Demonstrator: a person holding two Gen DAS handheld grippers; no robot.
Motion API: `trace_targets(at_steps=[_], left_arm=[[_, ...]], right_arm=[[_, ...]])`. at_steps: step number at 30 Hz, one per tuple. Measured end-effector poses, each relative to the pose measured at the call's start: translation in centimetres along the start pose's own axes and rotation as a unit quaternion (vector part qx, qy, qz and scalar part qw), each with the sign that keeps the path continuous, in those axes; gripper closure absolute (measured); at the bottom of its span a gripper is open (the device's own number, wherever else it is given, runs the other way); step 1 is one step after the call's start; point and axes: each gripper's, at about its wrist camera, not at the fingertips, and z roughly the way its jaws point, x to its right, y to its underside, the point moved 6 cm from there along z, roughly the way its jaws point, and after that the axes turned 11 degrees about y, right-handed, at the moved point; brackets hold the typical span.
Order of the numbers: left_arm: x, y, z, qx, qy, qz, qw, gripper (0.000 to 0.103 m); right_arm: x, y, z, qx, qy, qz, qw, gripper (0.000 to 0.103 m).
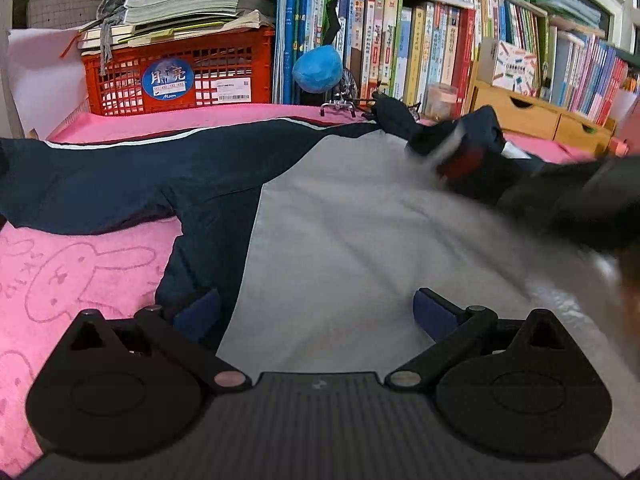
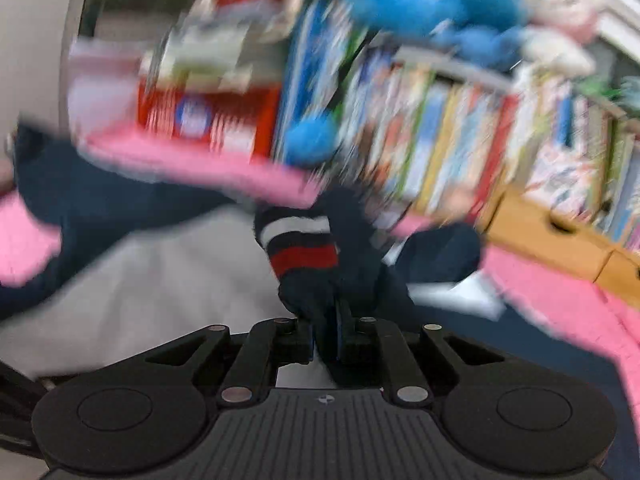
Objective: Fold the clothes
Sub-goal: 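Grasp the striped cuff of a navy sleeve with the right gripper, then carry the navy sleeve across the jacket body with the right gripper and release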
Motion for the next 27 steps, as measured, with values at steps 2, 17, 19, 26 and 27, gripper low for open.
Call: trace_targets(at_steps=[2,17,19,26,27], left_arm=[[-0.3,0.0,-0.4,0.005,0.008,-0.008,0.9999,0.000],[-3.4,2.8,-5.6,0.016,0.000,0.002,0.9999,0.000],[-4.0,3.0,-6.1,0.020,0.005,-0.007,0.9998,0.000],[-4.6,3.3,-6.9,0.020,0.004,-0.012,0.9997,0.000],[-5.0,3.1,-7.1,0.021,0.005,-0.021,0.9995,0.000]], right_arm=[[-1.2,0.6,0.6,-0.012,0.020,-0.025,0.999,0.085],[-3.5,-2.8,0.4,0.003,0.056,-0.035,0.998,0.094],[-5.3,-3.0,0.5,0.006,0.047,-0.057,0.997,0.094],[-11.5,-3.7,0.6,0.015,0.016,-0.135,0.991,0.078],[-12.3,-3.8,0.6,0.017,0.012,-0.145,0.989,0.067]])
